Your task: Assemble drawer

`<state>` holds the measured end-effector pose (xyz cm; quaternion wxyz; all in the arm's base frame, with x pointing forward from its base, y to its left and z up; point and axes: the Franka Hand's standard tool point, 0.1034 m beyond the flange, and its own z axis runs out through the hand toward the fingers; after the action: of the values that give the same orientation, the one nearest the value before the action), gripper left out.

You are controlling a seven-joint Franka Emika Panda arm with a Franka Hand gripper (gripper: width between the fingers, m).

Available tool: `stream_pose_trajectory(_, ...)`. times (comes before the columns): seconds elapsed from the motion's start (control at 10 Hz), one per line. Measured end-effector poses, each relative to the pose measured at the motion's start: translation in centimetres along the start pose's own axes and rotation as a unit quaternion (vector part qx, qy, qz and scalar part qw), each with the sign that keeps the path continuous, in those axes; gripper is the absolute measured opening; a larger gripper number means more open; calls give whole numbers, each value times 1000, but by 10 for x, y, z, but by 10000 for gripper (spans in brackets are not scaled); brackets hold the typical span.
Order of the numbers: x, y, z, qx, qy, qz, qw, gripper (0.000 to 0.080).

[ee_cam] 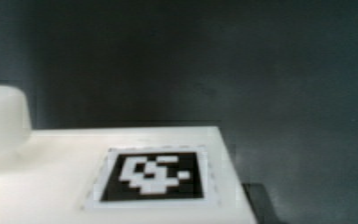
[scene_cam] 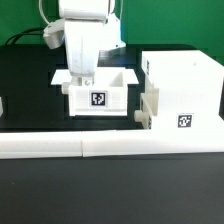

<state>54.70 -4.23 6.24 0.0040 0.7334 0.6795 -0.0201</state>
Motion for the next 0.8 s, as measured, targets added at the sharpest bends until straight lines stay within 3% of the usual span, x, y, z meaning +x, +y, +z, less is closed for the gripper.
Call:
stream_pose_trajectory(0.5,15,5,-4,7,-2,-16,1000,42)
stream_pose_trajectory(0.6,18,7,-3,-1,0,-18,1000,42)
stream_pose_trajectory(0.8,17,6,-3,0,0,-17,1000,42)
